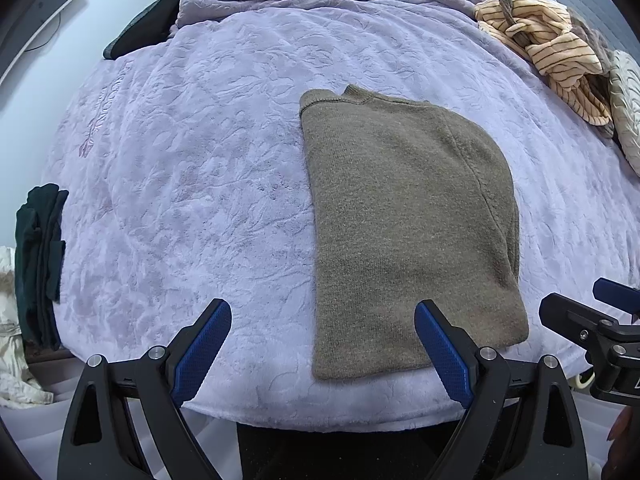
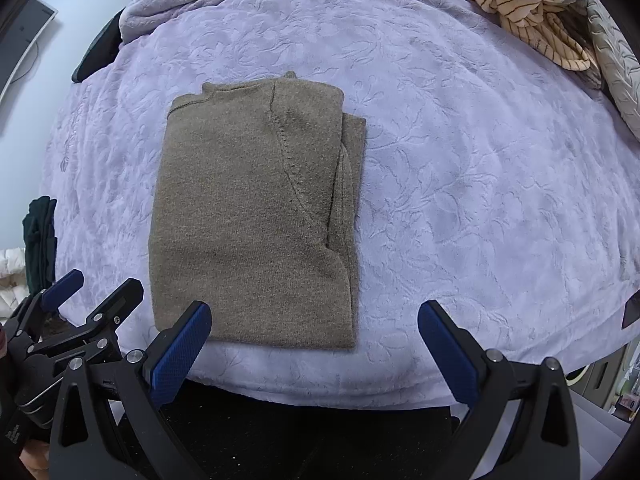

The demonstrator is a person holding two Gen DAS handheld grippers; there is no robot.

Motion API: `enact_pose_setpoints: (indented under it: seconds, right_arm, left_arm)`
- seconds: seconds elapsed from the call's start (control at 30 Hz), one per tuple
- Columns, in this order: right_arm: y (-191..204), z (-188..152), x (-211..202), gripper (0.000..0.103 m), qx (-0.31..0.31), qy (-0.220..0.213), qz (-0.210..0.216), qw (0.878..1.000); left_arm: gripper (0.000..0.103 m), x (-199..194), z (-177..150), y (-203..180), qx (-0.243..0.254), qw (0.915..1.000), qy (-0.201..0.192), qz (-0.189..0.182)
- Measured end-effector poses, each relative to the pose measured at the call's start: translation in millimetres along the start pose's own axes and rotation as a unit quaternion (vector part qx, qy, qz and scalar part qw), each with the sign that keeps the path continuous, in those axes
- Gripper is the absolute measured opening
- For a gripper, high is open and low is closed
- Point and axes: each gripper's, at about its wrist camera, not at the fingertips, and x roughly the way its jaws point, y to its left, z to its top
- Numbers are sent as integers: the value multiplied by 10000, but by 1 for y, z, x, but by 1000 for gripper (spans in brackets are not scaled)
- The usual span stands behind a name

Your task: Fold small clothes

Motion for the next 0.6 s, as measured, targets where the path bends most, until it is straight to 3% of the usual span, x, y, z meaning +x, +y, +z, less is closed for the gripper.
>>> enact_pose_setpoints:
  seconds: [0.6]
  right_arm:
    - [-1, 4, 0, 103, -12, 26, -38, 10000]
  left_arm:
    - [94, -1, 4, -5, 33, 10000, -1, -10]
